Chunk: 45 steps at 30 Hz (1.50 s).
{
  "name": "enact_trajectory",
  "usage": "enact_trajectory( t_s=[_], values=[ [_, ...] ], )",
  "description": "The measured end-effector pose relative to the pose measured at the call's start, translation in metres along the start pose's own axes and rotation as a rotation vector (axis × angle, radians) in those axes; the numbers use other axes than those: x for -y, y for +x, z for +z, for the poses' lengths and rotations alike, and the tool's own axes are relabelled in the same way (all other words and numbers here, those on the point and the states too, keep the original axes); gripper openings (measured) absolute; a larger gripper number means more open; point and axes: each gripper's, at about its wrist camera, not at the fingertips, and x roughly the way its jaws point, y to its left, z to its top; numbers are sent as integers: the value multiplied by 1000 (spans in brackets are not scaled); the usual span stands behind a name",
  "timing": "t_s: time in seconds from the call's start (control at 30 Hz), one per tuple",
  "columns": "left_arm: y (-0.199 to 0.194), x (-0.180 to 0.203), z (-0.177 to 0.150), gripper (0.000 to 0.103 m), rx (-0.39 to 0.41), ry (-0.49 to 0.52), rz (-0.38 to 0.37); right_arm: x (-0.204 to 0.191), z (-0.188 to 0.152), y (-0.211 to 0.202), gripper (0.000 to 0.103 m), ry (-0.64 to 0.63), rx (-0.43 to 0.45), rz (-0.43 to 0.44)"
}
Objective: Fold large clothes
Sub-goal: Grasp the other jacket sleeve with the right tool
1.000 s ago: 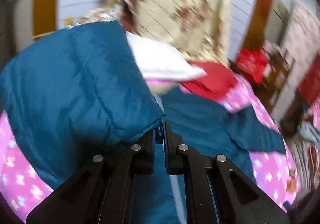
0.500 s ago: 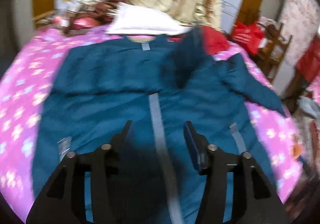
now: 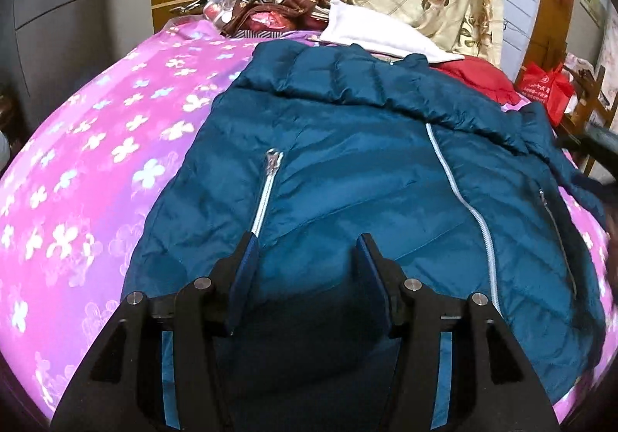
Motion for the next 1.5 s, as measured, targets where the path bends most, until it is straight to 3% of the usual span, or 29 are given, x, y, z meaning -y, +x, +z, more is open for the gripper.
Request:
enact_trajectory(
  t_s=[0.1, 0.2, 0.23, 0.27, 0.33, 0.47, 0.53, 0.6, 0.67, 0.73, 0.9, 1.13, 1.27, 1.5],
  values=[
    [-1, -3, -5, 52, 0, -1, -24, 6, 32, 53, 89, 87, -71, -25],
    [-6, -3, -8, 52, 20, 11, -45, 15, 49, 84, 57, 174, -88, -29],
    [-8, -3, -8, 52, 29, 16, -44, 15, 56, 91, 36, 181, -83, -14],
    [-10, -3, -9, 52, 42, 23, -43, 14, 61, 97, 22, 178, -85, -15],
    [-13, -2, -10, 52, 63, 39, -34, 15, 71, 105, 20, 172, -79, -57],
    [-8, 1, -11, 52, 58, 51, -22, 17, 89, 116, 20, 136, -53, -185],
    [-8, 0, -10, 52, 49, 45, -22, 16, 93, 108, 20, 106, -46, -197],
    [-13, 1, -9, 52, 53, 38, -35, 14, 89, 86, 31, 77, -12, -159],
    [-22, 4, -7, 52, 68, 38, -34, 17, 79, 56, 65, 51, 27, -91],
    [-34, 10, -5, 52, 80, 41, -42, 29, 62, 22, 75, 32, 82, -62],
    [-63, 29, -7, 52, 96, 49, -96, 91, 20, -29, 75, 42, 101, -79],
    [-83, 61, -17, 52, 69, 96, -126, 220, -24, -75, 75, 215, 137, -179],
    [-79, 73, -23, 52, 50, 109, -97, 290, -27, -87, 75, 368, 169, -219],
    [-65, 79, -25, 52, 6, 102, -73, 359, -7, -74, 75, 542, 201, -246]
  ],
)
